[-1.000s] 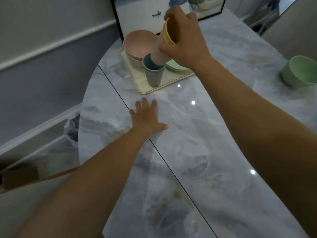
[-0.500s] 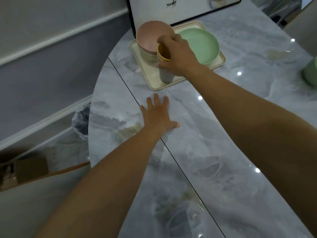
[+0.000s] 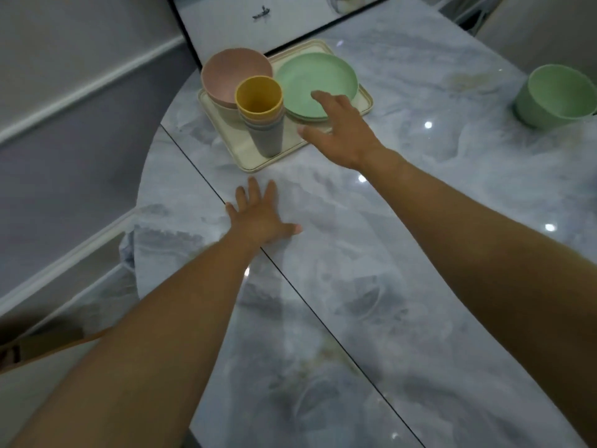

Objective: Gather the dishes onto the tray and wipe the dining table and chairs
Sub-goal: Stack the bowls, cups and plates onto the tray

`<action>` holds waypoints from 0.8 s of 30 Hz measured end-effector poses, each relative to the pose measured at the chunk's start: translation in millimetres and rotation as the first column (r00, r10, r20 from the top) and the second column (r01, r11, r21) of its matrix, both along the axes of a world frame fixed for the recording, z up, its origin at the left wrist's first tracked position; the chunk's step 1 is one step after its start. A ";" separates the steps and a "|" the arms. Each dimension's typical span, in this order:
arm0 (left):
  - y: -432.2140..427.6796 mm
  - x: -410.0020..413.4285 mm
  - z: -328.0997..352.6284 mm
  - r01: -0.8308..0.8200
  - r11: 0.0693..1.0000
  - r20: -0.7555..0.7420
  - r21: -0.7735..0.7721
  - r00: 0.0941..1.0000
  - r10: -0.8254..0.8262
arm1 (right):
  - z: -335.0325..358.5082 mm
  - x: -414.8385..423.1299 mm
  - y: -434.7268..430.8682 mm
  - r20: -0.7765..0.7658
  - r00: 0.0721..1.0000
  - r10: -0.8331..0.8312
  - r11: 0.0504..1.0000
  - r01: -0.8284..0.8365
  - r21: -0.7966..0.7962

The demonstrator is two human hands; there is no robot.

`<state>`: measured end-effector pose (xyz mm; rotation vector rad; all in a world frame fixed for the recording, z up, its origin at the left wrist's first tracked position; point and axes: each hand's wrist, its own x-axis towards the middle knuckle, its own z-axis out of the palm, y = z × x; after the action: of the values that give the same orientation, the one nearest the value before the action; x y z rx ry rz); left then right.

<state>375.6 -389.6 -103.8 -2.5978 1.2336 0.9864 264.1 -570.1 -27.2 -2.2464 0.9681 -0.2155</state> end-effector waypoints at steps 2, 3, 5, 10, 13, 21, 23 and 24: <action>1.1 -0.4 1.4 0.003 1.000 0.014 0.004 1.000 -0.003 | -11.9 -40.3 0.0 -0.034 0.998 -0.055 0.998 0.054 -0.027; 2.5 0.0 1.7 0.005 1.000 0.031 0.008 1.000 -0.006 | -17.9 -59.0 0.0 -0.056 0.995 -0.079 0.996 0.077 -0.047; 1.7 -2.4 1.1 0.013 1.000 0.062 0.025 0.998 -0.015 | -27.6 -99.2 -1.1 -0.079 0.988 -0.132 0.989 0.126 -0.072; -14.1 -30.6 -1.8 0.024 1.000 0.209 0.001 0.978 -0.024 | -43.1 -195.7 -7.9 -0.143 0.943 -0.299 0.952 0.285 -0.110; -40.2 -77.9 -3.4 0.105 0.982 0.253 -0.156 0.965 -0.063 | -46.8 -247.8 -15.8 -0.178 0.914 -0.365 0.925 0.334 -0.180; -121.0 -218.2 0.2 0.360 0.927 0.133 -0.101 0.929 -0.346 | -49.8 -374.8 -64.8 -0.278 0.774 -0.569 0.798 0.439 -0.412; -134.6 -244.2 1.5 0.399 0.914 0.111 -0.077 0.914 -0.389 | -52.3 -400.3 -78.7 -0.253 0.743 -0.620 0.753 0.472 -0.458; -141.7 -256.4 1.7 0.418 0.906 0.100 -0.068 0.906 -0.410 | -53.0 -412.9 -85.7 -0.238 0.727 -0.644 0.729 0.489 -0.479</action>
<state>119.1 -531.3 -102.1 -2.2563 1.7420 0.7450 -148.8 -655.8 -80.2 -2.2981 2.0144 -0.2515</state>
